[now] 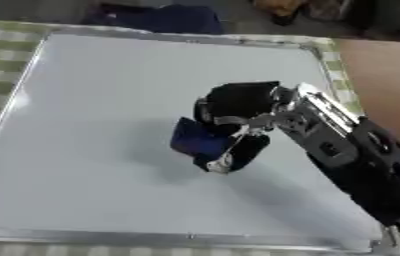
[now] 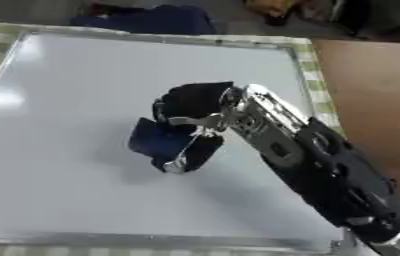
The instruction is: Wipe the whiteboard clean with a brush.
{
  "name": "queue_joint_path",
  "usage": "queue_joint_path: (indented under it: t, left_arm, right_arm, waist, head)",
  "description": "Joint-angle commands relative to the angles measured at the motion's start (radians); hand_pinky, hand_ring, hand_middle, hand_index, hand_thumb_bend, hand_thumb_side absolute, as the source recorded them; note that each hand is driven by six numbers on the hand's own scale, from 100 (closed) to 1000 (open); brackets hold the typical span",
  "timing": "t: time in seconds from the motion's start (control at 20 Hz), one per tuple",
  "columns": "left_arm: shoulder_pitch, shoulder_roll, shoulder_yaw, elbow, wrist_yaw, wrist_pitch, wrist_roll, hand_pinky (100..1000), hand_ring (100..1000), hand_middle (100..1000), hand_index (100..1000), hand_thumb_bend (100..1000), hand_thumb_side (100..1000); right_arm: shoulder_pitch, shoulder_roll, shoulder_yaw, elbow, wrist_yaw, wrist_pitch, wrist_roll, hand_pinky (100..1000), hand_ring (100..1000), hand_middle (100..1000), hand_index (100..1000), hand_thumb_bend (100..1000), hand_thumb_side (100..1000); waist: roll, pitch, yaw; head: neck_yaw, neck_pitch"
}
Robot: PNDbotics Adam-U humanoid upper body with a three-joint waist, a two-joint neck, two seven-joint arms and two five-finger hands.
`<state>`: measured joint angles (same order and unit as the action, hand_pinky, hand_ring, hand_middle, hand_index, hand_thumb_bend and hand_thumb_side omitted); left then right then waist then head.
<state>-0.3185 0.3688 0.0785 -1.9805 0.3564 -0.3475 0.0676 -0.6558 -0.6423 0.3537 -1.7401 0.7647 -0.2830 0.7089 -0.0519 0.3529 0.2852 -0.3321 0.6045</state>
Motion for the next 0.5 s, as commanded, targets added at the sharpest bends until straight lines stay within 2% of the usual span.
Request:
queue_joint_path:
  t: [0.05,0.15,0.5]
  left_arm:
    - [-0.010,0.012,0.004,-0.019,0.004,0.003,-0.002,536,626,592,540,120,989]
    - [-0.010,0.012,0.004,-0.019,0.004,0.003,-0.002,534,626,592,539,119,990]
    - [-0.011,0.011,0.004,-0.019,0.003,0.005,-0.003,532,625,591,539,119,991]
  right_arm:
    - [-0.018,0.001,0.006,0.042,0.047,-0.021,-0.007,159,277,118,291,100,591]
    - [-0.016,0.007,0.017,0.064,0.074,-0.037,-0.012,183,298,136,285,100,624]
    - [-0.018,0.031,0.058,0.100,0.114,-0.103,0.002,229,343,191,294,100,644]
  waist:
    - [0.003,-0.024,0.002]
    - [0.002,-0.022,0.002]
    - [0.001,-0.021,0.002]
  head:
    - [-0.005,-0.001]
    - [-0.005,0.000]
    - [-0.015,0.006]
